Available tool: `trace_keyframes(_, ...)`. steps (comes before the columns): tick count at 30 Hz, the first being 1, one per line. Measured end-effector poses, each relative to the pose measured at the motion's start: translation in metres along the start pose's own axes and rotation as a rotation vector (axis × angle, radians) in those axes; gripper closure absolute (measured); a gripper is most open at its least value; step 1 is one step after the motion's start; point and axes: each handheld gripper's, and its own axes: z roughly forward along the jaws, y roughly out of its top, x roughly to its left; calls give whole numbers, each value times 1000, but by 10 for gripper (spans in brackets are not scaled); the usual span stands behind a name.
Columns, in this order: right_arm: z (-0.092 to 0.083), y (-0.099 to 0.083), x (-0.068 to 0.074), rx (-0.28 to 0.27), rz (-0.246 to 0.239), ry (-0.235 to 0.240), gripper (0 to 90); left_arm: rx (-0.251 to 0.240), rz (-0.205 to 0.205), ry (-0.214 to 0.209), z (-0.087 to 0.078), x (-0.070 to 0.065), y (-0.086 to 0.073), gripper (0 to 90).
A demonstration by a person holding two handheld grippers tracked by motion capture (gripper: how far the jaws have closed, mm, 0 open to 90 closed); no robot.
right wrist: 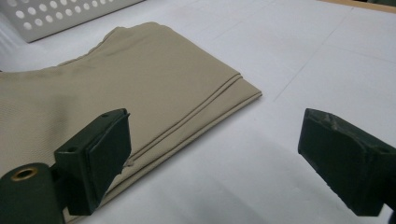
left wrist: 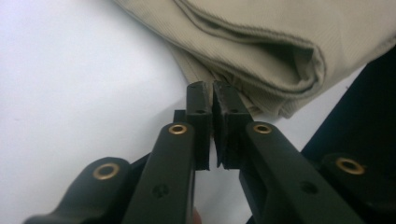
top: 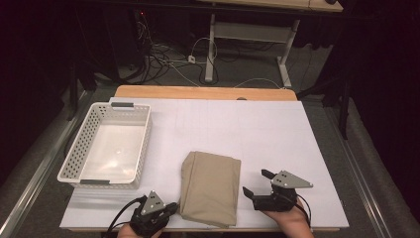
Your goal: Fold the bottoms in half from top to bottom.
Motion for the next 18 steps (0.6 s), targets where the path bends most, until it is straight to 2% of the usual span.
trace_keyframes(1,-1,0,0,-1,-3,-2,88,-12,-4,12,-1,2,1,726)
trace_keyframes(2,-2,0,0,-2,-3,-5,82,-25,-17,21,-3,4,2,726)
trace_keyframes(3,-5,-1,-2,-5,1,-13,74,-59,-47,30,-5,10,3,634)
trace_keyframes(5,-8,-3,-3,-9,1,-23,57,-75,-51,32,-6,12,4,577)
trace_keyframes(6,-8,-3,-3,-9,1,-23,57,-81,-53,38,-5,13,6,577)
trace_keyframes(7,-11,-5,-5,-11,3,-34,35,-83,-56,40,-3,15,7,507)
trace_keyframes(8,-11,-5,-5,-11,3,-34,35,-82,-60,41,0,16,8,507)
trace_keyframes(9,-15,-7,-7,-11,10,-50,7,-66,-68,44,8,17,11,425)
trace_keyframes(10,-17,-8,-7,-12,15,-57,0,-57,-65,37,11,17,12,387)
trace_keyframes(14,-24,-13,-9,-9,20,-82,0,-41,-50,48,20,16,19,259)
trace_keyframes(15,-27,-15,-10,-10,21,-91,0,-37,-49,54,22,16,21,259)
trace_keyframes(18,-35,-20,-12,-8,27,-106,0,-14,-73,42,30,20,31,112)
